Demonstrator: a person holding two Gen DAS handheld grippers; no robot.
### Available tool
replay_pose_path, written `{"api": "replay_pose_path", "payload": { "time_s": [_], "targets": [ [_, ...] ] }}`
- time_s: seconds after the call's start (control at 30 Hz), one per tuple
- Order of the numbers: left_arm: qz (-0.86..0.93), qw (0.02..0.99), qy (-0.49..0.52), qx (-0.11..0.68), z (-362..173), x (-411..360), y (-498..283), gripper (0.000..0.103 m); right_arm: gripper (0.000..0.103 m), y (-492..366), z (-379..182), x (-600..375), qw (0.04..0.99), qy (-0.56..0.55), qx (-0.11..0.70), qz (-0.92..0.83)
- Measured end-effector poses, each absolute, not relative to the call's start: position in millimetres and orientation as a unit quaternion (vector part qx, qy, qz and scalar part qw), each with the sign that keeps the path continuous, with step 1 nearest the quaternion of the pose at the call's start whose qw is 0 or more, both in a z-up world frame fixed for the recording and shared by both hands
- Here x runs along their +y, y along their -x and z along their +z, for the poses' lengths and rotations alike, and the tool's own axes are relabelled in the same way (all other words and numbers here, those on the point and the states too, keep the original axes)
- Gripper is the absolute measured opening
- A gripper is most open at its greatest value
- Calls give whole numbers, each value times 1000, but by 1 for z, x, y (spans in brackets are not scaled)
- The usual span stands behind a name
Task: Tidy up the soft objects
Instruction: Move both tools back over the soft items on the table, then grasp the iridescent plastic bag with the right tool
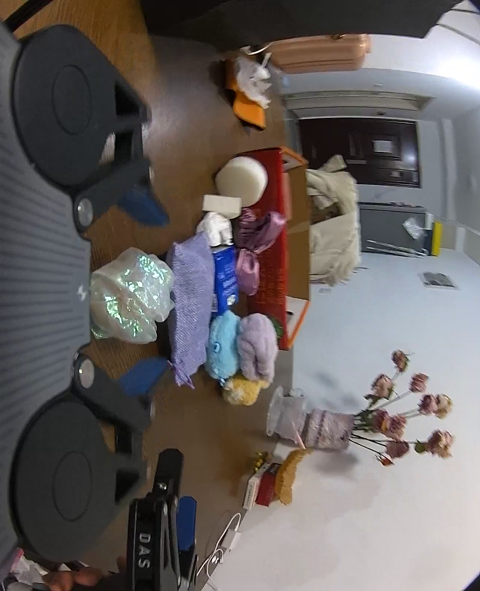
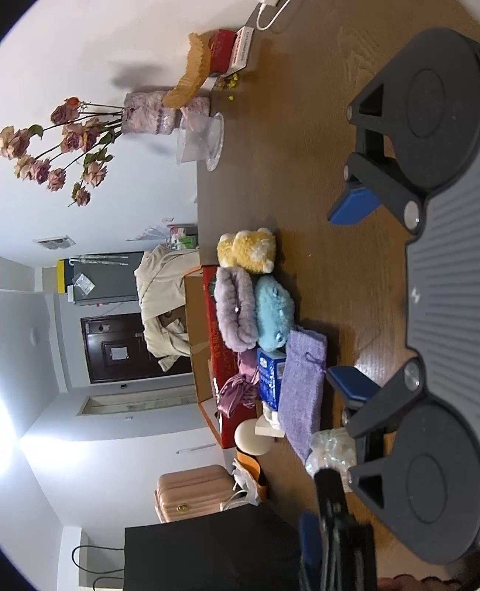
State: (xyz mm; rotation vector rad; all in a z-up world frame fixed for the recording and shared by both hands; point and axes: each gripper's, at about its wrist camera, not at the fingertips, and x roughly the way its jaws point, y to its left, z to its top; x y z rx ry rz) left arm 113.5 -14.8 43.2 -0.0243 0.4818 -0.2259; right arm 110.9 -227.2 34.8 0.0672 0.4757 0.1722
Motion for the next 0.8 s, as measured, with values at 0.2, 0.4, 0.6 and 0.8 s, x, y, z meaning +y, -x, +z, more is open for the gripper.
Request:
{"api": "replay_pose_path", "payload": {
  "time_s": [0.2,0.4,0.6,0.8],
  "targets": [
    [-131,956,33,260,35,-27,-153,46,82,-131,36,-226,967,-31,240,84],
    [-160,950,63,259,39,-25,-166,65,82,-148,39,-219,966,-31,240,91],
    [-151,958,60,238,46,-5,-154,83,81,-162,39,-210,964,-35,242,101],
    [-115,962,73,235,51,28,-153,83,81,-165,45,-192,958,-27,244,151]
  ]
}}
